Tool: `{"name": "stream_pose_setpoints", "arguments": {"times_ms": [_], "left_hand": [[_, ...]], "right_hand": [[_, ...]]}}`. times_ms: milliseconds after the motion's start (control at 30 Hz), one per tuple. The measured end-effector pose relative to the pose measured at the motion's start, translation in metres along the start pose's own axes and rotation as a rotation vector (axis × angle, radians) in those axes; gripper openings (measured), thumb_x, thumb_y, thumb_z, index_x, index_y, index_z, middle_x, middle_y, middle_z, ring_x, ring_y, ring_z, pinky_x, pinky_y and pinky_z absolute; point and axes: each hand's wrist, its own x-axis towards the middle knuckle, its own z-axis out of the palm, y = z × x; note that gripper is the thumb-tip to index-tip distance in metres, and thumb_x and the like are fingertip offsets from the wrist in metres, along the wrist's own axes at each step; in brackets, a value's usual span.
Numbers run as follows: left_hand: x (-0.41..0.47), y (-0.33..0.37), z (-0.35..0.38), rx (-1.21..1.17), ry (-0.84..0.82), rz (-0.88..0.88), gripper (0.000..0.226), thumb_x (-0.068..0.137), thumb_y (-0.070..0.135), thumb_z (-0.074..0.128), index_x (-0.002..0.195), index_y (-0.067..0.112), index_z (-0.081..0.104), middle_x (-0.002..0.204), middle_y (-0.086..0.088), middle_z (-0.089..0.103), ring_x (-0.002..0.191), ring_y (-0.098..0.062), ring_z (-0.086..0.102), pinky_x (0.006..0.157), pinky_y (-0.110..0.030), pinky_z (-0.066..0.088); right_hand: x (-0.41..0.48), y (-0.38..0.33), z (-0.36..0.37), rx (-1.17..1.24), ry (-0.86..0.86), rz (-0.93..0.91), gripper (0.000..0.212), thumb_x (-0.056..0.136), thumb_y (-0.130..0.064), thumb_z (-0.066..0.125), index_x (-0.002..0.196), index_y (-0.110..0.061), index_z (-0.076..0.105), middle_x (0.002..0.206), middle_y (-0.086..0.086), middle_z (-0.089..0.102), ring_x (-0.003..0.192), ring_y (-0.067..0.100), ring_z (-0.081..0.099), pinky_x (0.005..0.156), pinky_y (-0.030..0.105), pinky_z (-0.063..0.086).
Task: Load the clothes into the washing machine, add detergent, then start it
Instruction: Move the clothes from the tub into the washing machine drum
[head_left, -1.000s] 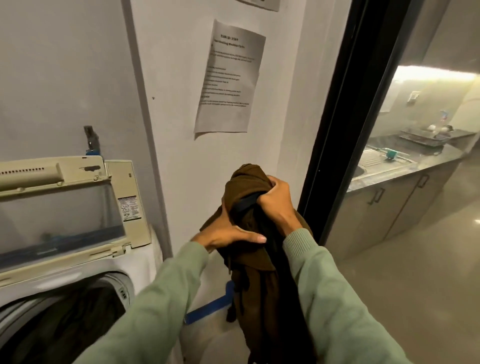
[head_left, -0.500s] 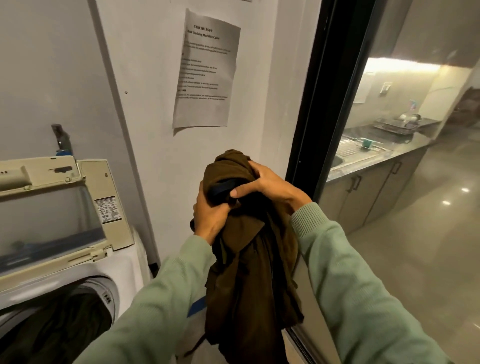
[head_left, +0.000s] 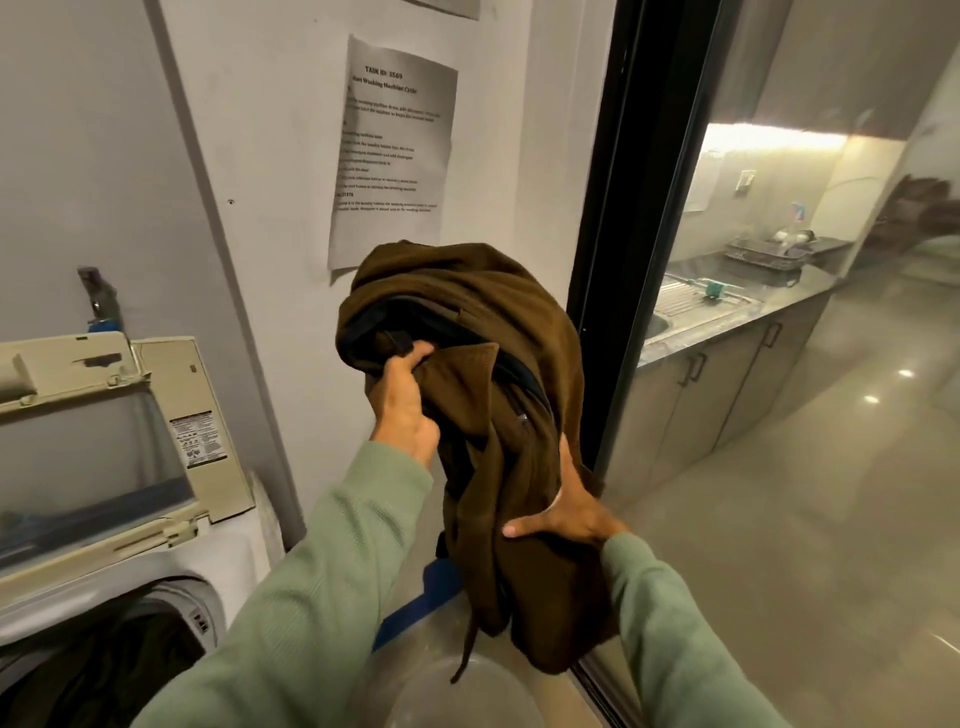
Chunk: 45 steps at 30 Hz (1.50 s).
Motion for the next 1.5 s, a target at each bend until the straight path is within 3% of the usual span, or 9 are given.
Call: {"name": "stream_pose_setpoints", "arguments": {"times_ms": [133, 233, 333, 467, 533, 733, 1000, 1167, 1500], "left_hand": [[-0.022, -0.023, 0.014, -0.114, -0.132, -0.146, 0.015, 0.091, 0.014, 0.053, 0.082, 0.015, 0.064, 0.066, -0.005, 0.072, 0.074, -0.026, 0.065, 0.064, -0.034, 0.052], [-0.034, -0.037, 0.01, -0.109, -0.182, -0.264, 0.023, 0.095, 0.023, 0.05, 0.083, 0.013, 0.067, 0.067, -0.01, 0.073, 0.078, -0.029, 0.063, 0.069, -0.039, 0.05], [-0.022, -0.032, -0.004, -0.032, -0.214, -0.343, 0.024, 0.092, 0.028, 0.056, 0.1, 0.01, 0.069, 0.094, -0.017, 0.073, 0.092, -0.035, 0.064, 0.078, -0.046, 0.054], [0.008, -0.012, -0.026, 0.362, -0.275, -0.355, 0.049, 0.086, 0.054, 0.061, 0.117, 0.016, 0.062, 0.086, -0.009, 0.072, 0.054, -0.021, 0.067, 0.045, -0.029, 0.055], [0.01, -0.004, -0.039, 0.646, -0.22, -0.251, 0.072, 0.072, 0.073, 0.063, 0.122, 0.021, 0.06, 0.094, -0.005, 0.071, 0.054, -0.016, 0.066, 0.041, -0.023, 0.051], [0.028, 0.013, -0.066, 0.71, 0.066, 0.425, 0.14, 0.045, 0.068, 0.084, 0.152, 0.042, -0.002, 0.155, 0.011, 0.006, 0.142, -0.024, 0.028, 0.112, -0.047, 0.035], [0.025, 0.036, -0.066, 0.796, -0.006, 0.978, 0.101, 0.069, 0.038, 0.085, 0.151, 0.031, 0.026, 0.153, 0.001, 0.031, 0.137, -0.01, 0.033, 0.107, -0.012, 0.032], [0.036, 0.05, -0.081, 1.174, -0.242, 0.695, 0.087, 0.068, 0.039, 0.084, 0.142, 0.027, 0.039, 0.151, 0.007, 0.037, 0.139, -0.016, 0.034, 0.113, -0.034, 0.031], [0.034, 0.023, -0.082, 1.331, -0.646, -0.032, 0.154, 0.044, 0.075, 0.077, 0.147, 0.03, -0.028, 0.163, -0.003, 0.005, 0.148, -0.024, 0.015, 0.119, -0.04, 0.02]], "right_hand": [[0.009, -0.002, 0.031, 0.376, 0.14, -0.143, 0.087, 0.073, -0.007, 0.082, 0.144, -0.013, 0.031, 0.143, 0.007, 0.044, 0.13, 0.021, 0.046, 0.098, 0.016, 0.046], [0.011, -0.015, 0.049, 0.885, 0.196, 0.018, 0.043, 0.078, -0.029, 0.077, 0.116, -0.019, 0.06, 0.126, 0.022, 0.059, 0.116, 0.044, 0.053, 0.098, 0.052, 0.048], [0.008, -0.031, 0.049, 1.16, 0.249, 0.01, 0.025, 0.091, -0.024, 0.062, 0.113, -0.014, 0.062, 0.103, 0.017, 0.064, 0.089, 0.031, 0.06, 0.068, 0.037, 0.055], [0.011, -0.043, 0.04, 1.277, 0.197, -0.085, 0.075, 0.072, -0.027, 0.075, 0.139, -0.016, 0.046, 0.129, 0.019, 0.059, 0.117, 0.034, 0.057, 0.091, 0.043, 0.055], [0.015, -0.049, 0.035, 1.255, 0.218, -0.091, 0.063, 0.084, -0.021, 0.067, 0.142, -0.02, 0.043, 0.134, 0.018, 0.056, 0.121, 0.034, 0.055, 0.1, 0.047, 0.048], [0.027, -0.067, 0.014, 1.195, 0.259, -0.152, 0.034, 0.093, -0.015, 0.059, 0.127, -0.017, 0.058, 0.128, 0.018, 0.061, 0.118, 0.035, 0.057, 0.105, 0.052, 0.043], [0.029, -0.093, 0.016, 1.205, 0.317, -0.113, 0.052, 0.076, -0.014, 0.06, 0.127, -0.006, 0.058, 0.122, 0.023, 0.063, 0.113, 0.038, 0.06, 0.099, 0.051, 0.048], [0.03, -0.101, 0.014, 1.217, 0.36, -0.026, 0.048, 0.073, -0.008, 0.052, 0.12, -0.004, 0.061, 0.113, 0.021, 0.065, 0.099, 0.035, 0.063, 0.08, 0.04, 0.056], [0.023, -0.134, 0.0, 0.847, 0.222, -0.234, 0.042, 0.077, 0.005, 0.052, 0.104, -0.021, 0.07, 0.106, 0.01, 0.072, 0.101, 0.031, 0.066, 0.088, 0.044, 0.055]]}}
